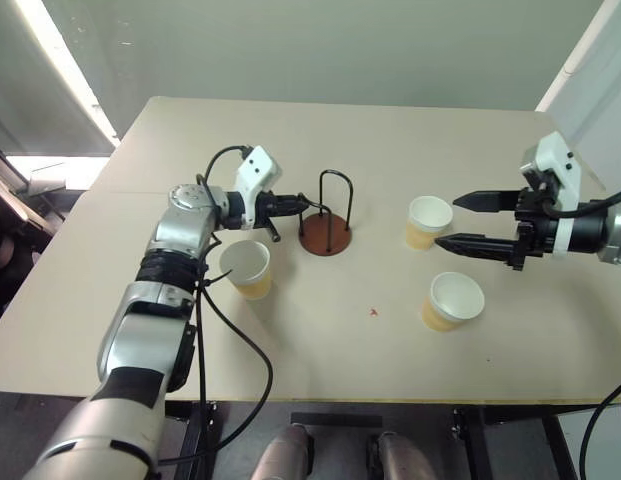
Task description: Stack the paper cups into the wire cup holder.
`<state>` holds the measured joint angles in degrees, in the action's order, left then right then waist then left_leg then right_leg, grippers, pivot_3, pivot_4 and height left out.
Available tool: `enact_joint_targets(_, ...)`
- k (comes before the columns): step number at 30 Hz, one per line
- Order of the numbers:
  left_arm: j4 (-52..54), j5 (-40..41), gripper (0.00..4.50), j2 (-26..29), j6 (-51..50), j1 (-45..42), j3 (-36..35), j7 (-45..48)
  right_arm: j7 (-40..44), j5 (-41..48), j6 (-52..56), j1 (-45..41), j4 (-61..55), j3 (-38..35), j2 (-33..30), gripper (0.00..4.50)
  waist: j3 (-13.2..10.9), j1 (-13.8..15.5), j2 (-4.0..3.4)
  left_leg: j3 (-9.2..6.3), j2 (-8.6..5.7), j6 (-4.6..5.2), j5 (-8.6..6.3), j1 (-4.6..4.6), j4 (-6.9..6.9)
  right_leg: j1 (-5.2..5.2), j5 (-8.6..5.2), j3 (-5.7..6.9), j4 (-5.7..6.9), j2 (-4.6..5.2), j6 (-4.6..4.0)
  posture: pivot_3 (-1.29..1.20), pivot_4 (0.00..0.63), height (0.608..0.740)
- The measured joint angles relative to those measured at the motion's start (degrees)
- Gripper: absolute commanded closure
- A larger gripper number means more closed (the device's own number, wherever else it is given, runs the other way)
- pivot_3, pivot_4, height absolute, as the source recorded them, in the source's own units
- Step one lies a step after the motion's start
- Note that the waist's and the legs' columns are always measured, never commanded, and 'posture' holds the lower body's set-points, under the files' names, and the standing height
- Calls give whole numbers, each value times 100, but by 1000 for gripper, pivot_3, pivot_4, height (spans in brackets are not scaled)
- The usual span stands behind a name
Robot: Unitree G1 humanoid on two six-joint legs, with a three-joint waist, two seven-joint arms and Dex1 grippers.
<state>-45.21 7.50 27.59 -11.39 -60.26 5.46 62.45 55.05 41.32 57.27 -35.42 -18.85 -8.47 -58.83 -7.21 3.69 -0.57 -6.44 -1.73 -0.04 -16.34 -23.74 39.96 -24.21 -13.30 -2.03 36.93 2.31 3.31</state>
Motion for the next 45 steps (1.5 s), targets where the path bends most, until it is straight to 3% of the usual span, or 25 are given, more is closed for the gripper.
enact_joint_targets(6, 132, 157, 4481, -193, -191, 1, -12, 343, 0, 9, 0, 77, -5, -76, -63, 0, -1, 9, 1, 0, 0, 1, 0, -6, 2, -3, 0, 0, 0, 0, 1, 0, 150, 740)
enact_joint_targets(12, 1201, 371, 4481, -224, -653, 61, 279, 1256, 16, 159, 99, 273, -164, -425, -365, 0, 0, 28, 1, 1, 0, 1, 0, -19, 5, -8, 2, 2, 3, 0, 5, 0, 150, 740)
enact_joint_targets(21, 2146, 329, 4481, 388, -635, 548, 1059, 2581, 519, 475, 335, 984, -412, -1138, -1241, 0, 0, 37, 1, -1, 1, 3, -1, -18, 6, -6, 1, 2, -2, 1, 6, 0, 150, 740)
enact_joint_targets(34, 1576, 34, 4481, -270, 250, 457, 1102, 1924, 212, 874, 487, 1034, -775, -1300, -1220, 0, 2, 43, 0, 1, -3, 17, -4, 9, 12, 26, 1, 1, 0, 9, 17, 0, 150, 740)
enact_joint_targets(39, 1611, -82, 3010, -350, 174, 519, 1137, 1722, 185, 910, 443, 1026, -758, -1288, -1209, 0, 2, 30, 0, 7, -2, 17, -4, 9, 9, 22, 0, 1, 1, 8, 18, 0, 150, 740)
enact_joint_targets(44, 2065, 166, 1291, 29, -395, 594, 1030, 1980, 235, 903, 320, 943, -675, -1107, -1209, 0, 1, 12, 0, 9, 0, 17, -4, 5, 8, 16, 0, 1, 0, 6, 19, 0, 150, 740)
enact_joint_targets(45, 2202, 238, 1291, 128, -489, 609, 981, 2028, 249, 900, 294, 924, -653, -1034, -1208, 0, 1, 13, 0, 9, -1, 17, -4, 5, 9, 17, 0, 1, 0, 6, 19, 0, 150, 740)
